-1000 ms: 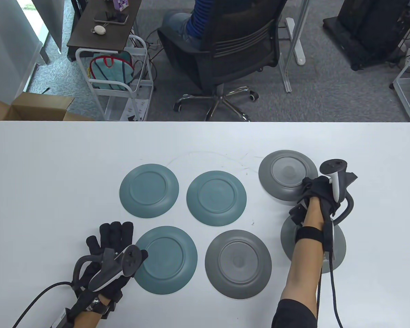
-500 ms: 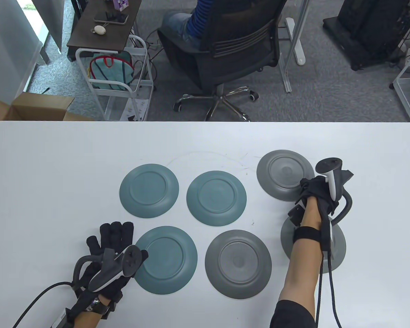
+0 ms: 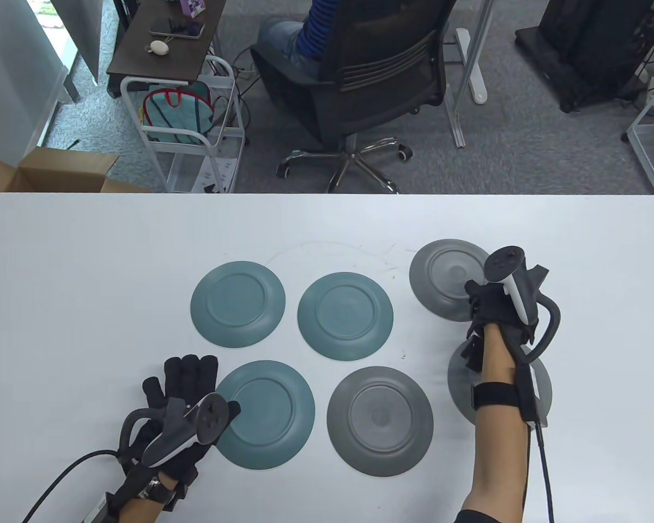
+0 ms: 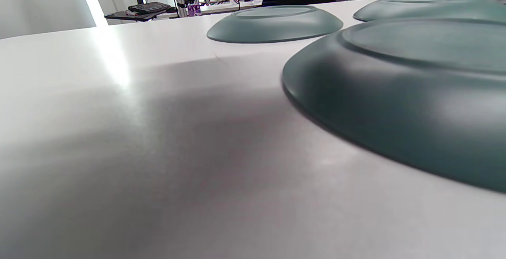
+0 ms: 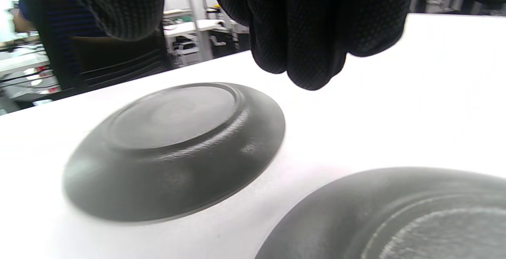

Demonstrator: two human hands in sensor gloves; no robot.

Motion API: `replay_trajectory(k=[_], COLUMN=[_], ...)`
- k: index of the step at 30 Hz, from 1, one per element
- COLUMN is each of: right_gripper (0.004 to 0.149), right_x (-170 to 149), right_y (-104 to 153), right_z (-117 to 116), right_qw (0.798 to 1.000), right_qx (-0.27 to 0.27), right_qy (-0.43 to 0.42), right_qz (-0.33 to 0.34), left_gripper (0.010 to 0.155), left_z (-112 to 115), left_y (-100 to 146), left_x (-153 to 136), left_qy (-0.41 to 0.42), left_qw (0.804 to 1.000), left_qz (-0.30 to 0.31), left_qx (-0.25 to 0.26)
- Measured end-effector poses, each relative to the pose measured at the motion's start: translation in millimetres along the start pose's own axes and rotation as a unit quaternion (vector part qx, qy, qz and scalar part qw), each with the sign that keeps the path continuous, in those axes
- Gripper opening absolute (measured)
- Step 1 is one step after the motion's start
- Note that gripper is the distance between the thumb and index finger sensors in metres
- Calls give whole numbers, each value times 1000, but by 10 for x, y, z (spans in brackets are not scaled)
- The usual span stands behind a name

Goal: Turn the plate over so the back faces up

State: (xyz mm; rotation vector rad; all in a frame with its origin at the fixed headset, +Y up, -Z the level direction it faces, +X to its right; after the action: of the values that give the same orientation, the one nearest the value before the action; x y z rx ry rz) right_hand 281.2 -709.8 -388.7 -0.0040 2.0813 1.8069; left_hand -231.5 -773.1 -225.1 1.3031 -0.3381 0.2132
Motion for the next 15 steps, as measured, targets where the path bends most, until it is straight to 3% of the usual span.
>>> replay_trajectory(k=[9, 15], right_gripper=[85, 89], right_x=[500, 723], right_y=[612, 1069], right_z=[109, -42], right_qw=[989, 974], right_qx=[-3, 1], right_qy=[56, 79], right_qz=[134, 210], left_gripper=[88, 88], left_z=[5, -9], left_y=[9, 23], left_x=[101, 145], left_qy=[-1, -4], left_qw=[1000, 1000], left_qz=[16, 22], left_qx=[1, 4])
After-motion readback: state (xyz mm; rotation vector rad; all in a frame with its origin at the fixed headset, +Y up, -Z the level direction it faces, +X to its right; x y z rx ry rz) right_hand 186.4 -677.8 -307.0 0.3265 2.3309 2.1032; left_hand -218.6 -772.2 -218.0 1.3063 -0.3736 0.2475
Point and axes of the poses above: the tracker on the back of each hand, its own x axis roughly to the thumb side, its own y axis roughly from the fingertips to the wrist, z = x × y, the point moved 5 cm from there along -y, roughly from the wrist to the fingertips, and after that the axes turned 14 degrees about z, right-handed, at the moved point
